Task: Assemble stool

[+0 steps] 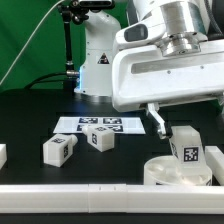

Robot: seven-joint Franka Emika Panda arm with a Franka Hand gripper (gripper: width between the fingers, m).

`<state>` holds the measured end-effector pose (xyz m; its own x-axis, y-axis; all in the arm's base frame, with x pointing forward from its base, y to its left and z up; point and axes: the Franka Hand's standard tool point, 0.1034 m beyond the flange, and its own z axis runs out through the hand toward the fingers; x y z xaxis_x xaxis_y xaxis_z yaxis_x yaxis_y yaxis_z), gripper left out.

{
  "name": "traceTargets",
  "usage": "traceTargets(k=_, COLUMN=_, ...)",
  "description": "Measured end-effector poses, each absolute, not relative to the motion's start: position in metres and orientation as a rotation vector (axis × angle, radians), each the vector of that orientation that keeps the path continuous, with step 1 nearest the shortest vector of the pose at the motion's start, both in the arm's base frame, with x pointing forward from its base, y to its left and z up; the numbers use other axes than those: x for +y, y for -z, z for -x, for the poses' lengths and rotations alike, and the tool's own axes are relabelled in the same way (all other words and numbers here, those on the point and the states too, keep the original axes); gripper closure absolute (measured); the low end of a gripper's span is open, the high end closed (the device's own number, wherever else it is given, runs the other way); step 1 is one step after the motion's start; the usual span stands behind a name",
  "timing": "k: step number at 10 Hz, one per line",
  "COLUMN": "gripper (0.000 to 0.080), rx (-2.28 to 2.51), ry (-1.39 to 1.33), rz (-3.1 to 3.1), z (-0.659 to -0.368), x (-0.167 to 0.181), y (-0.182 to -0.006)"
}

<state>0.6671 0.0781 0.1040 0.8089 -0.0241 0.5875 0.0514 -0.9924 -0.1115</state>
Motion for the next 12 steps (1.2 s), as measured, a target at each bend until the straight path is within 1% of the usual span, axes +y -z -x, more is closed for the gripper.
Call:
traceTargets(k=5, gripper=0.0151, rx=-0.043, ry=0.91, rz=2.88, z=-0.667, x=0.078, y=-0.102)
traceTargets(k=6, gripper=0.0151, rx=-0.07, ry=0.91, rz=2.892, z=-0.667, x=0.073, y=-0.101)
traceTargets(k=7, gripper=0.0151, rx=-0.113, ry=0.841, rz=2.913, z=-0.669, x=0.07, y=-0.101)
traceTargets(k=8, gripper=0.0151, rx=-0.155, ry=0.741, rz=2.933, z=-0.674, x=0.064, y=-0.108)
traceTargets(k=10, gripper=0.0151, rx=-0.173, ry=0.502, rz=2.942, z=-0.676, x=0.073, y=-0.121)
traceTargets(k=11, gripper=0.0151, rx=-0.18, ry=0.423, rz=2.942, z=-0.675, x=0.075, y=-0.12)
traceTargets(k=12, gripper=0.0151, rx=-0.181, ry=0.41, rz=2.942, z=-0.675, x=0.075, y=-0.12)
